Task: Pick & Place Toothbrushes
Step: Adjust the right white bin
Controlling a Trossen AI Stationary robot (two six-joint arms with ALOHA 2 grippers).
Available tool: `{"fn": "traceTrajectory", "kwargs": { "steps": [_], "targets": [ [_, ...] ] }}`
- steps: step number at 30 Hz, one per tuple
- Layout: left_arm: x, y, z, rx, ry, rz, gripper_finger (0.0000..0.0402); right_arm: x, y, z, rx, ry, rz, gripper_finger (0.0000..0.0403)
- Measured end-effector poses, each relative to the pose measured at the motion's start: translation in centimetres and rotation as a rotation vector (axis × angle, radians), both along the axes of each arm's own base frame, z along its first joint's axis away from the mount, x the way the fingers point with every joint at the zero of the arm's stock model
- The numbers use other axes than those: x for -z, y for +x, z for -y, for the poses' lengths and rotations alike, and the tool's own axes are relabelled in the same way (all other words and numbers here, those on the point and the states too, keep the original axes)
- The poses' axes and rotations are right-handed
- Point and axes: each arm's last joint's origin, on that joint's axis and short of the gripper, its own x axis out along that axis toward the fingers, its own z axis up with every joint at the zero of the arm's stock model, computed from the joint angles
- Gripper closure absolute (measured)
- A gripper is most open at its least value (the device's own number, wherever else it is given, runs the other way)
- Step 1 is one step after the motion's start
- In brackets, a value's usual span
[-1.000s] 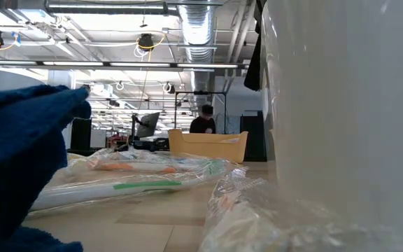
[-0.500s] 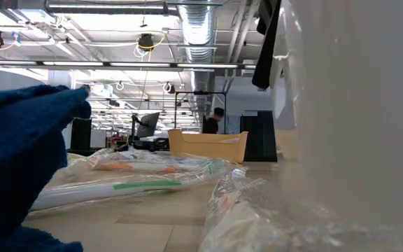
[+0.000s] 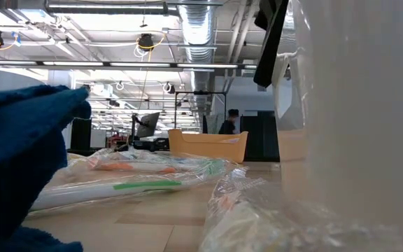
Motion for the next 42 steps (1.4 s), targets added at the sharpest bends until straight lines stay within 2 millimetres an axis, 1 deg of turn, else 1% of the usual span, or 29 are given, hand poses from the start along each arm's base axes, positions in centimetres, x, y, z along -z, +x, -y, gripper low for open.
{"fn": "traceTrajectory", "kwargs": {
  "steps": [6,13,17,21,26,29,33,42],
  "targets": [
    [0.0,0.1,-0.1,-0.023,-0.006,-0.006,0.0401,-0.1,-0.3,-0.4,-0.005,-0.084,0.045,0.0403],
    [0.3,0.2,-0.5,-0.180,0.002,-0.044,0.0401,-0.1,-0.2,-0.2,0.002,-0.129,0.064,0.0403],
    [0.1,-0.1,-0.9,-0.241,-0.003,-0.078,0.0401,-0.2,-0.4,-0.4,-0.021,-0.155,0.071,0.0403],
    [-0.2,-1.0,-1.4,-0.248,0.011,-0.122,0.0401,-0.4,-0.7,-1.4,-0.076,-0.208,0.112,0.0403],
    [-0.4,-2.1,-1.9,-0.238,-0.003,-0.181,0.0401,-1.0,-1.3,-3.3,-0.160,-0.297,0.224,0.0403],
    [-0.5,-2.5,-2.1,-0.237,0.004,-0.201,0.0401,-2.0,-1.7,-4.1,-0.205,-0.285,0.278,0.0403],
    [-0.5,-2.6,-2.1,-0.236,0.004,-0.204,0.0401,-2.9,-1.7,-4.8,-0.238,-0.260,0.340,0.0403],
    [-0.5,-2.6,-2.1,-0.236,0.007,-0.203,0.0401,-3.1,-1.5,-5.1,-0.291,-0.221,0.353,0.0403]
  ]
}}
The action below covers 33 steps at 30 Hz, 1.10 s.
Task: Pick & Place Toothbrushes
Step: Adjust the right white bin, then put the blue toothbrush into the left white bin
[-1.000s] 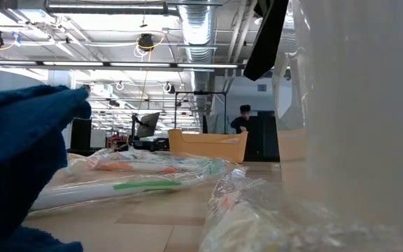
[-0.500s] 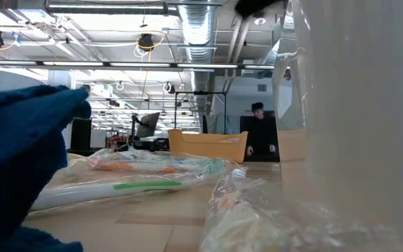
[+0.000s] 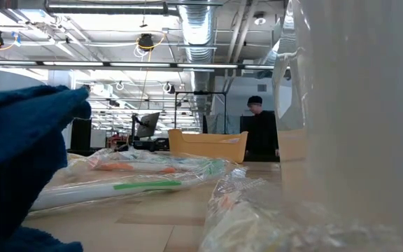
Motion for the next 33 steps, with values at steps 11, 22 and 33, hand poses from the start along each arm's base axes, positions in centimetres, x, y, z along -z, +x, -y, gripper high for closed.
{"fn": "traceTrajectory", "kwargs": {
  "steps": [11,22,33],
  "targets": [
    [0.0,0.0,0.0,0.000,0.000,0.000,0.0401,0.7,-0.7,0.6,-0.016,-0.080,-0.109,0.0403],
    [0.0,0.0,0.0,0.001,0.001,0.000,0.0401,0.9,-1.4,1.2,0.023,-0.103,-0.172,0.0403],
    [0.0,0.0,0.0,0.001,0.001,-0.001,0.0401,-0.9,-5.3,2.3,0.226,-0.213,-0.176,0.0403]
  ]
}}
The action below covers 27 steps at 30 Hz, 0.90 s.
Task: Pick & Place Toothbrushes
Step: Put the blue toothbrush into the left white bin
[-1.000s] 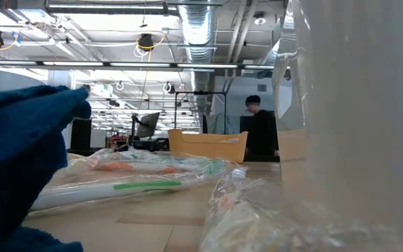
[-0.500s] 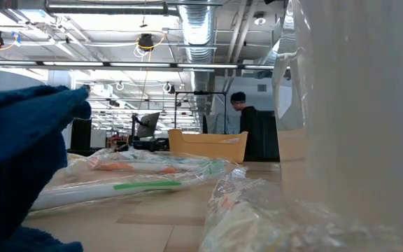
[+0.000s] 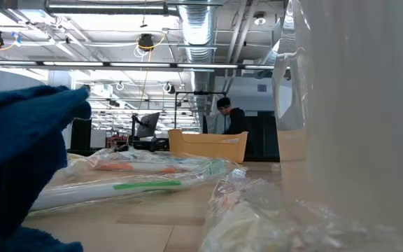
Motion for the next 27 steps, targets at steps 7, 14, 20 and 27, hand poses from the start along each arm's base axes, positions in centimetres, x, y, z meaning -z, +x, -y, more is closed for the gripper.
{"fn": "traceTrajectory", "kwargs": {
  "steps": [7,14,20,27],
  "targets": [
    [0.0,0.0,0.0,0.003,0.000,0.001,0.0401,-2.5,-2.0,-0.8,-0.026,-0.009,0.125,0.0403],
    [0.0,0.0,0.0,0.002,0.000,0.001,0.0401,0.2,-3.1,0.0,-0.013,-0.056,0.087,0.0403],
    [0.0,0.0,-0.1,-0.005,0.004,0.005,0.0401,2.0,-5.8,4.6,0.137,0.016,0.172,0.0403],
    [0.0,0.5,-1.0,-0.053,0.003,0.003,0.0401,0.2,-8.1,8.1,0.055,0.257,0.464,0.0403]
  ]
}}
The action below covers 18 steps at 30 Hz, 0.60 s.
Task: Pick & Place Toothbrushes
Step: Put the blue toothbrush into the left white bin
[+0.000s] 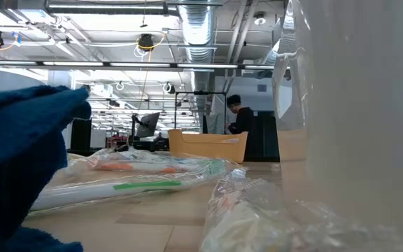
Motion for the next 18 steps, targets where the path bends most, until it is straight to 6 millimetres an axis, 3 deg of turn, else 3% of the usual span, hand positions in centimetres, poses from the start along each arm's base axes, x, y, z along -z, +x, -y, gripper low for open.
{"fn": "traceTrajectory", "kwargs": {
  "steps": [5,9,14,18],
  "targets": [
    [0.2,0.5,-0.8,-0.041,0.003,-0.007,0.0401,-2.2,-0.1,1.9,-0.213,-0.011,0.203,0.0403],
    [0.3,0.9,-1.6,-0.086,0.007,-0.015,0.0401,-5.2,0.8,4.1,-0.371,-0.079,0.407,0.0403],
    [0.5,1.3,-2.6,-0.132,0.011,-0.023,0.0401,-7.9,1.9,7.3,-0.330,-0.203,0.529,0.0403],
    [0.5,1.5,-3.4,-0.171,0.011,-0.023,0.0401,-8.6,2.2,9.6,-0.238,-0.234,0.533,0.0403]
  ]
}}
